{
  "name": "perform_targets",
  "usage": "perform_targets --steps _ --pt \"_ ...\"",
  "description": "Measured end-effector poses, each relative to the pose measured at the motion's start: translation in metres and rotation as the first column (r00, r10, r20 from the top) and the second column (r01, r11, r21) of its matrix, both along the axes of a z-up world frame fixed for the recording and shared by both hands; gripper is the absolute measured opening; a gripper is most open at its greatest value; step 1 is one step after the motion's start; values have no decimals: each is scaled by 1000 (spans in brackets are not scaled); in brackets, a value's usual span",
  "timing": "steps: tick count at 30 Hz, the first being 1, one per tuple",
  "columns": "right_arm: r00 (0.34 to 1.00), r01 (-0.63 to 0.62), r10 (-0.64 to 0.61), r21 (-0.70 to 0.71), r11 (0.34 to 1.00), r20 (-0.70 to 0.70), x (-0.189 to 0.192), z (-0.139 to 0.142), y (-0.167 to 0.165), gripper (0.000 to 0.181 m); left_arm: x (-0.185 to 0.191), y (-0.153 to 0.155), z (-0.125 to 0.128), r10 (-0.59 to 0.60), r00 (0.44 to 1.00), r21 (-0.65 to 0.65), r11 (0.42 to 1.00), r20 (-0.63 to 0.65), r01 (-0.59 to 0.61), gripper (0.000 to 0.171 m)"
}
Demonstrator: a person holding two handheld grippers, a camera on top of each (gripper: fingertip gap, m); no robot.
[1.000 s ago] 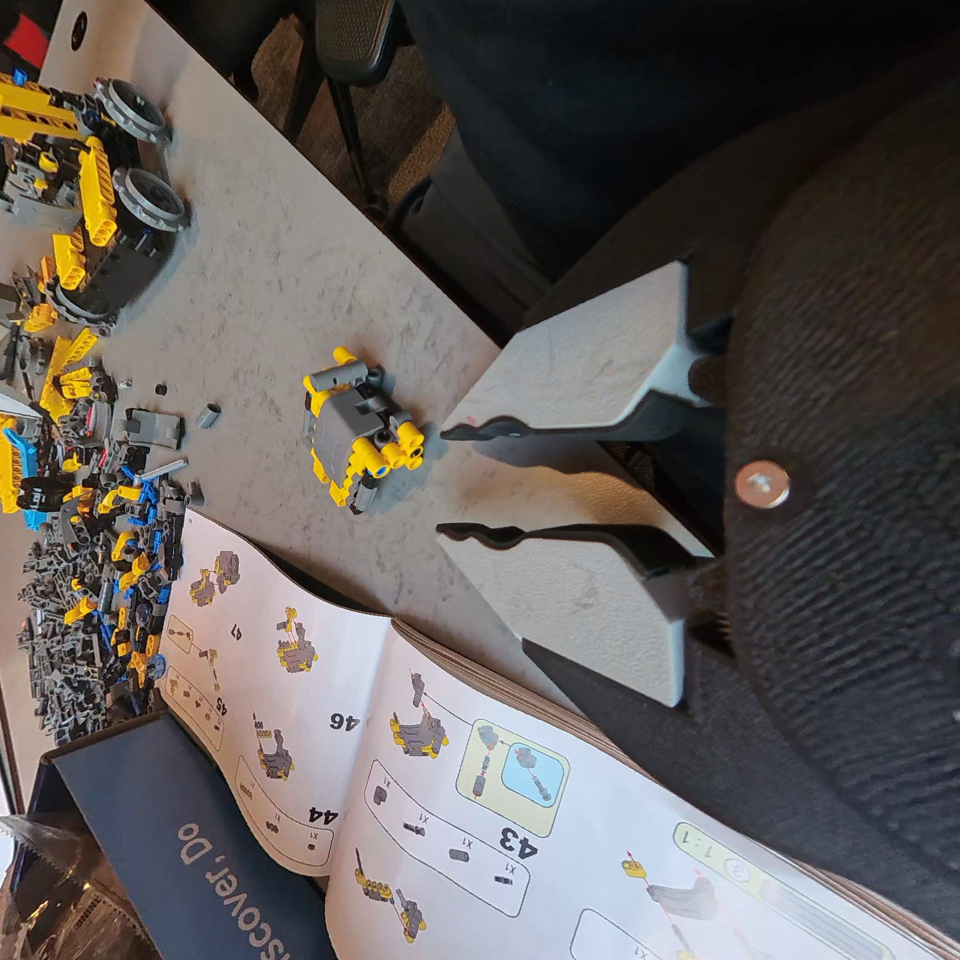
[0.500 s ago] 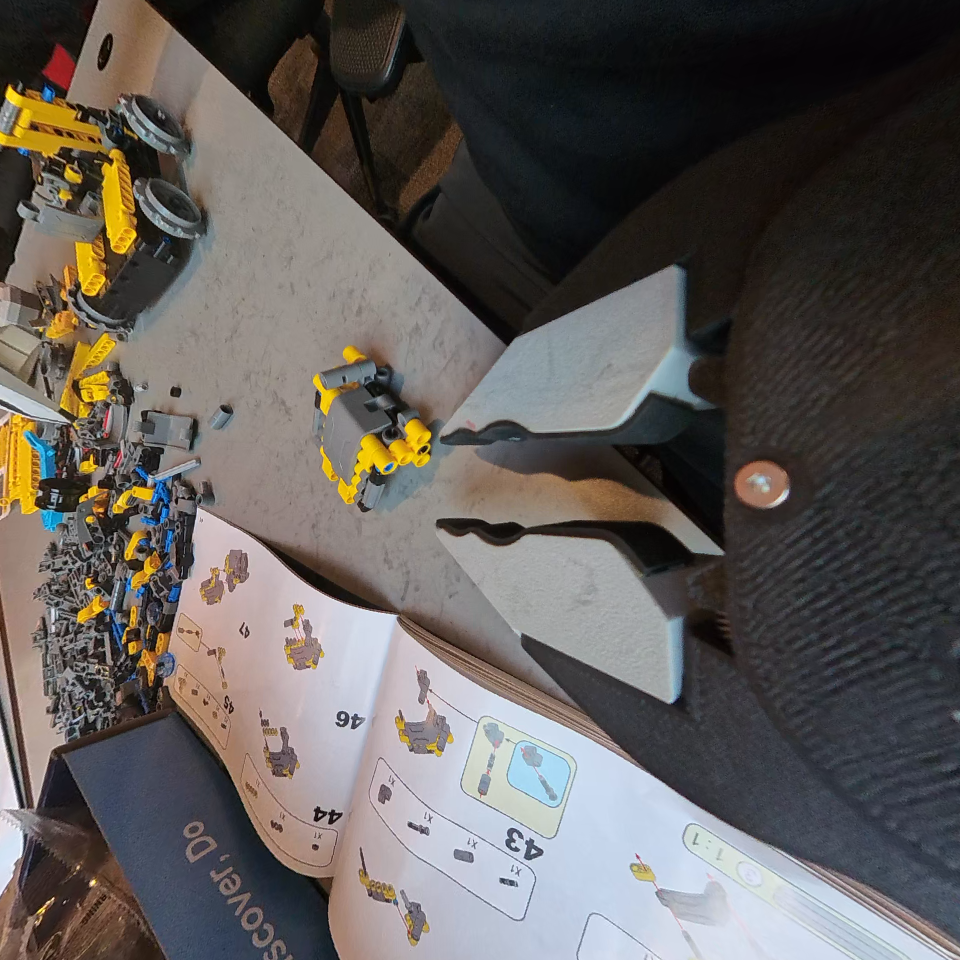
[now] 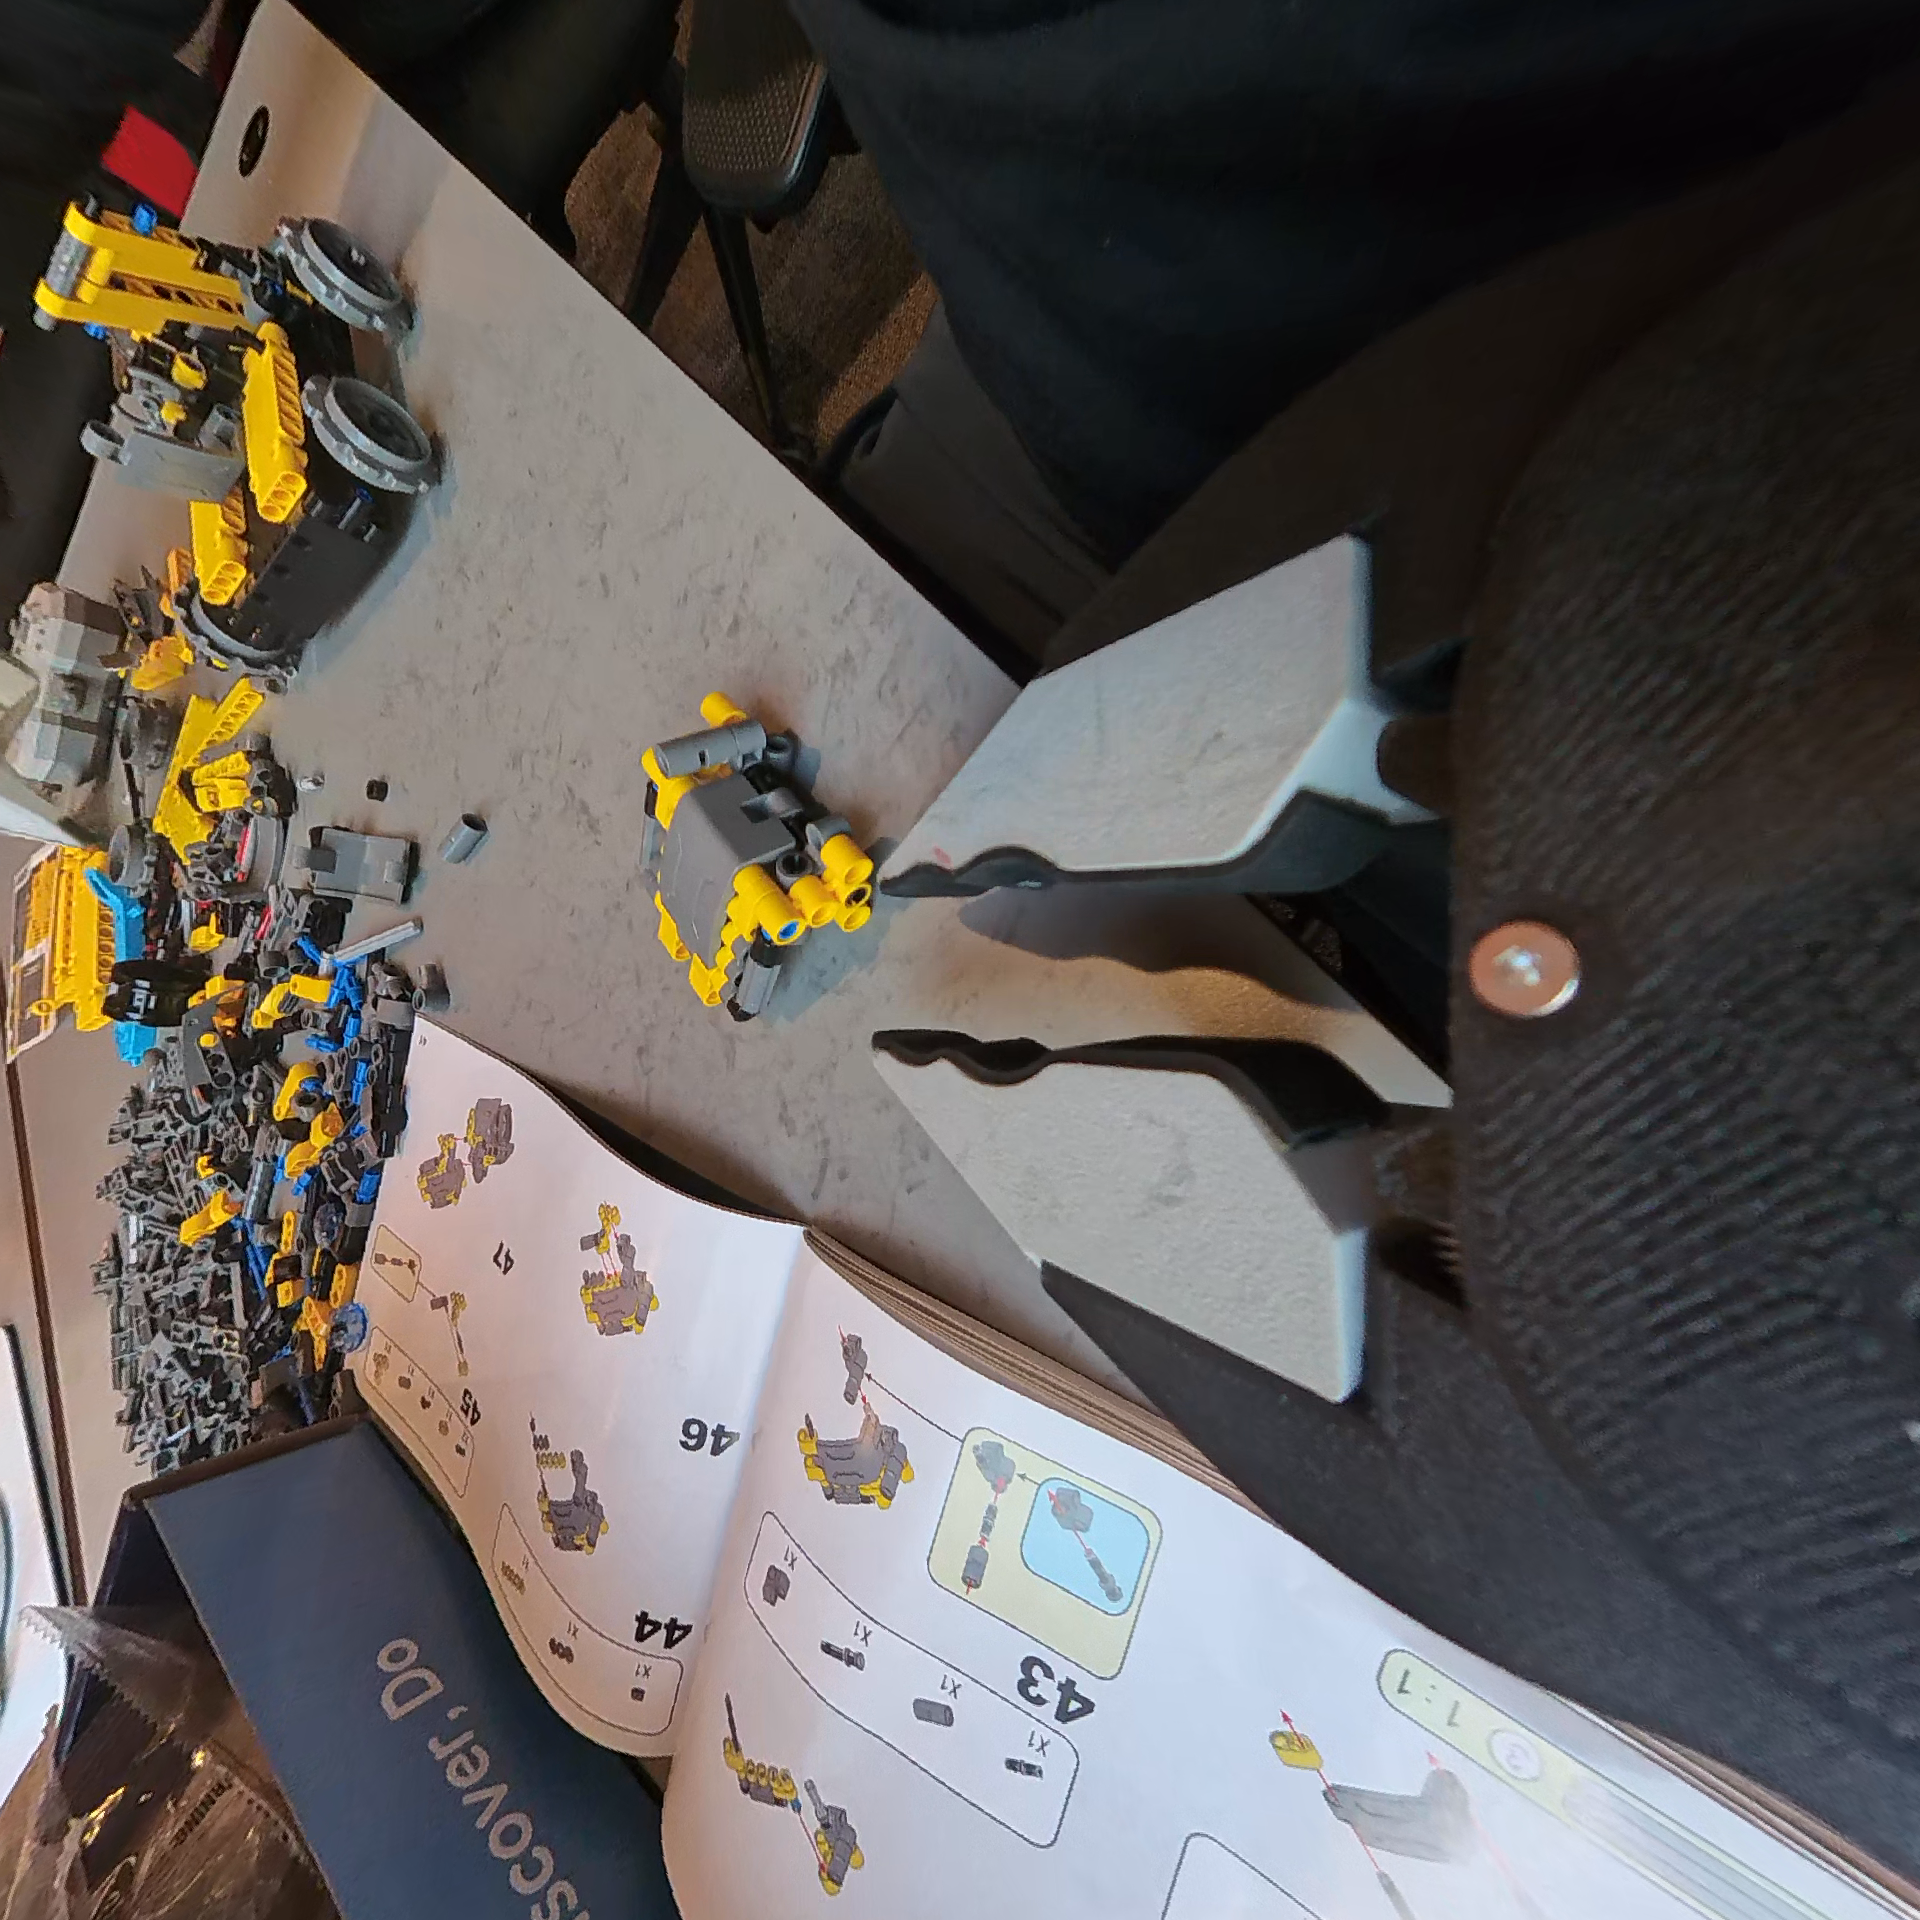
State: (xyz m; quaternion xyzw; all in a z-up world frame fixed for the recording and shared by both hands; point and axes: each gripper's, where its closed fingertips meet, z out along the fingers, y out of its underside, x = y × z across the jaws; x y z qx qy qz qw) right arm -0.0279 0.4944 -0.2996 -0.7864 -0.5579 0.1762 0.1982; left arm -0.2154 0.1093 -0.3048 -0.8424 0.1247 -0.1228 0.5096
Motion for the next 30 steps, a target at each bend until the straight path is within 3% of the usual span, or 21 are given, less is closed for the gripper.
perform_targets --steps 12,27,30 --pt "996 -36 43 -85 996 82 -27 -26 -20 7 1 1 0 4 1000 5 1000 4 -4 25" --pt "993 -54 57 -29 998 100 -21 -30 -24 2 0 0 2 1 1000 22 1000 24 -2 24" --pt "993 -55 57 -27 998 103 -23 -32 -22 8 0 0 2 -3 1000 19 1000 26 2 24"
